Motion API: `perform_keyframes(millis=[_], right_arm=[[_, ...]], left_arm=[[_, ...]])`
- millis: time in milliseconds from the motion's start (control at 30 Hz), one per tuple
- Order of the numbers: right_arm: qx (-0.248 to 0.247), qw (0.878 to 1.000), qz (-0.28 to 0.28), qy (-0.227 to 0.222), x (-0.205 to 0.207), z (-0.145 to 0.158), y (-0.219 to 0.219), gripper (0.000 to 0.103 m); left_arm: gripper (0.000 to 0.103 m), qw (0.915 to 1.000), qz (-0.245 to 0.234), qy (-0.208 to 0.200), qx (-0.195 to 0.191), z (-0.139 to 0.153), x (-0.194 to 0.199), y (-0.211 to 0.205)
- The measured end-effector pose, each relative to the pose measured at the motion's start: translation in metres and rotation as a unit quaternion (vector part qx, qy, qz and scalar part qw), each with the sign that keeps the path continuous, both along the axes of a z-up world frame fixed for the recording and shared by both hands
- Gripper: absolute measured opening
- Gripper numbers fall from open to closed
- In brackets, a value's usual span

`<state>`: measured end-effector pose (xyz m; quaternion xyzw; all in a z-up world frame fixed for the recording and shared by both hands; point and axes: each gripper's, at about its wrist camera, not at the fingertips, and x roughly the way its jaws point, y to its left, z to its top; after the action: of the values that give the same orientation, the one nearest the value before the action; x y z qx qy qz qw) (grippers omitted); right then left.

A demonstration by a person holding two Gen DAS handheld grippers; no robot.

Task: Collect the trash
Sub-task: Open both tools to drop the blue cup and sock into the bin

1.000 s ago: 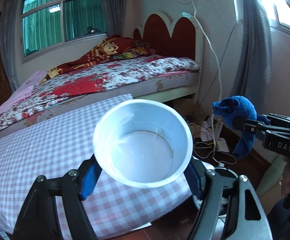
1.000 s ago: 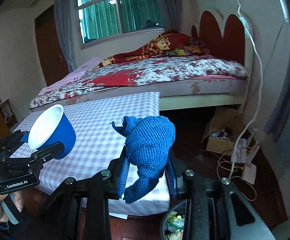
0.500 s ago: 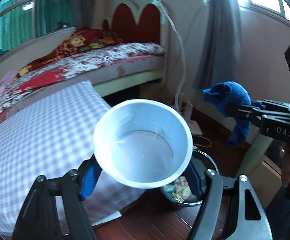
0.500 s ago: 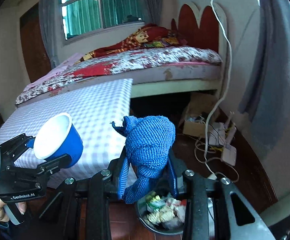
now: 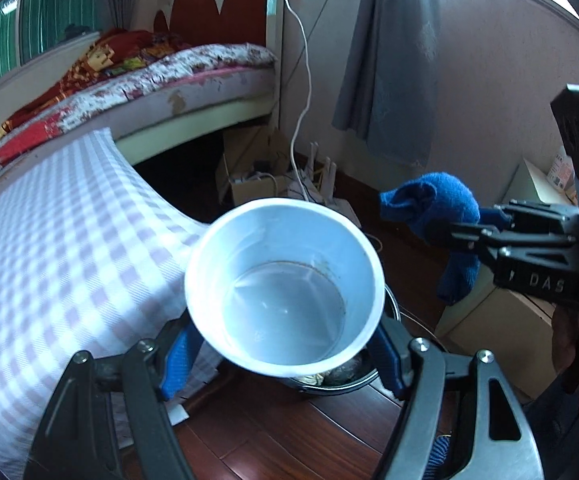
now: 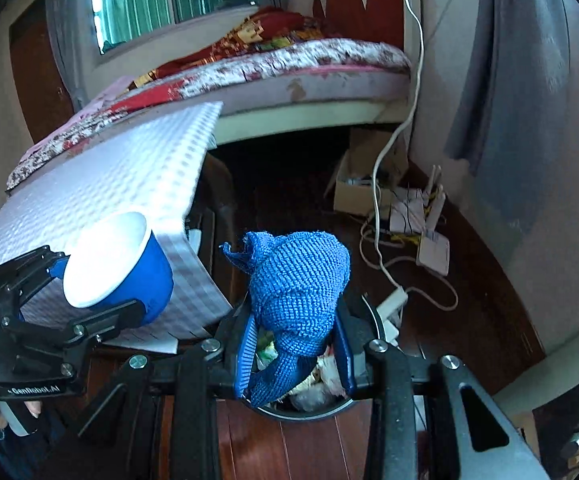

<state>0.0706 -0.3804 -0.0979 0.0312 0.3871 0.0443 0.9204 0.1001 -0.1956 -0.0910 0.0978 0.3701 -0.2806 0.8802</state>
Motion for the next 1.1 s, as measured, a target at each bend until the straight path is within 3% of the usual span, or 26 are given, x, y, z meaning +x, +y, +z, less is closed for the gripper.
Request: perform_keyframes(millis=[700, 767, 833, 967, 1033, 1100], right_arm=[[0.012, 0.992, 0.029, 0.118, 0.049, -0.115, -0.03, 0.036], [0.016, 0.992, 0.037, 0.119, 0.053, -0.12, -0.03, 0.041], [-0.002, 0.992, 0.023, 0.128, 0.057, -0.129, -0.032, 0.079], [-0.001, 0.989, 0.004, 0.146, 0.057, -0.143, -0.041, 0.082], [0.002, 0.989, -0.005, 0.149, 0.056, -0.146, -0.042, 0.096], [-0.003, 0.989, -0.007, 0.151, 0.055, -0.147, -0.04, 0.101]], left_arm=[[0.076, 0.9926, -0.015, 0.119, 0.019, -0.095, 0.034, -0.055], [0.079, 0.9914, -0.015, 0.128, 0.022, -0.102, 0.036, -0.057], [0.096, 0.9901, 0.001, 0.138, 0.029, -0.109, 0.042, -0.054], [0.099, 0.989, 0.032, 0.138, 0.043, -0.119, 0.038, -0.041], [0.101, 0.9884, 0.052, 0.133, 0.051, -0.123, 0.037, -0.033], [0.102, 0.9877, 0.062, 0.133, 0.054, -0.126, 0.036, -0.025]])
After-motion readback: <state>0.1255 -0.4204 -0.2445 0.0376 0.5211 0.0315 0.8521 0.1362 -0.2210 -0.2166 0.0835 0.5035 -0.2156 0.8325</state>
